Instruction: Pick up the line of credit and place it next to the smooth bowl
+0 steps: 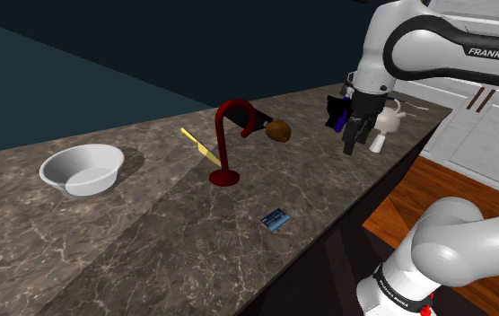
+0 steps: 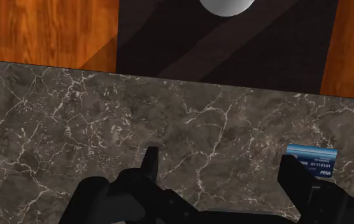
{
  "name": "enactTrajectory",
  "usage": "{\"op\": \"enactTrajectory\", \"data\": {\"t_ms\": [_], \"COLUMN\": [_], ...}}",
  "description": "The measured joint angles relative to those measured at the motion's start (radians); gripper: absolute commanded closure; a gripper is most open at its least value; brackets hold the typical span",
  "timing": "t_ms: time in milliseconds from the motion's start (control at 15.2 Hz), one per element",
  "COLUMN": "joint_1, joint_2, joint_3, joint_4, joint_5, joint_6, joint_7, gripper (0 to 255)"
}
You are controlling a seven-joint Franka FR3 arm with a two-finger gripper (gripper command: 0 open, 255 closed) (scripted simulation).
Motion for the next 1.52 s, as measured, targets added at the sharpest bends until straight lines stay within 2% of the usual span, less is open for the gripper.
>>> {"op": "enactTrajectory", "data": {"t_ms": [132,264,528,858,1188,1386,1518], "joint_1": [-0.006,-0.029,-0.077,-0.116,-0.131,-0.122,-0.120], "joint_2": [0.002,0.010,0.026,0.061,0.136,0.172,0.243], "joint_3": [0.007,0.023,0.068,0.137,0.214,0.265,0.295], "joint_4": [-0.011,-0.045,-0.123,-0.223,-0.310,-0.362,-0.362], "joint_5": [0.017,0.070,0.213,0.421,0.649,0.804,0.905], "joint_6": [0.004,0.020,0.065,0.179,0.363,0.487,0.583], "joint_7": [0.029,0.128,0.367,0.667,0.930,1.075,1.150], "gripper": [0,0,0,0,0,0,0]}}
